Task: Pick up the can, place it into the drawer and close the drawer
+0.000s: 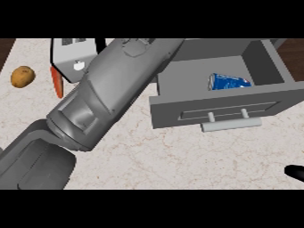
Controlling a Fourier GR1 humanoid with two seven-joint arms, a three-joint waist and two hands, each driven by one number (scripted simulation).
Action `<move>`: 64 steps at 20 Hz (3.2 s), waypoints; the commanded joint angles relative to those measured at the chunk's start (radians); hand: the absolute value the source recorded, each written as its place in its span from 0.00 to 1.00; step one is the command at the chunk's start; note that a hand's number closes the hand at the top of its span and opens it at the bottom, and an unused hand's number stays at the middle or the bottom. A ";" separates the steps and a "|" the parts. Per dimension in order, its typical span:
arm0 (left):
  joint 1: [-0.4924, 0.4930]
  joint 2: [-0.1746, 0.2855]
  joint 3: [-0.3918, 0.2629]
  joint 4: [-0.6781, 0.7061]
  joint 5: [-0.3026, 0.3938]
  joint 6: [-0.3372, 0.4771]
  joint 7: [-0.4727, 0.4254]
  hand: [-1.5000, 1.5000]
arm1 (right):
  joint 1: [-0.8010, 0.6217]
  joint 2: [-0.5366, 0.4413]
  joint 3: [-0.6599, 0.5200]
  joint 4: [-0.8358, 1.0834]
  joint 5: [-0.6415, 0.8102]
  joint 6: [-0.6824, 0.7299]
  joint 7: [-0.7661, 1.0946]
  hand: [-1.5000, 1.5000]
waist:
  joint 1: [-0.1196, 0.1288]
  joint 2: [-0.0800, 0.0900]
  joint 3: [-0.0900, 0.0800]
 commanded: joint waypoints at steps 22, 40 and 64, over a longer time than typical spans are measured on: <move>-0.071 0.000 0.040 0.059 0.125 0.019 -0.097 0.00 | -0.248 -0.171 0.307 0.409 0.671 -0.023 -0.280 0.00 | 0.072 0.003 -0.001; 0.000 0.078 0.067 0.005 0.080 -0.041 -0.062 0.00 | -0.569 -0.063 0.375 1.171 1.006 -0.346 -0.444 0.00 | 0.134 -0.018 -0.003; 0.230 0.244 0.026 -0.299 0.032 -0.119 0.075 0.00 | -1.087 -0.037 0.205 1.864 1.136 -0.762 -0.447 0.00 | 0.224 -0.006 -0.003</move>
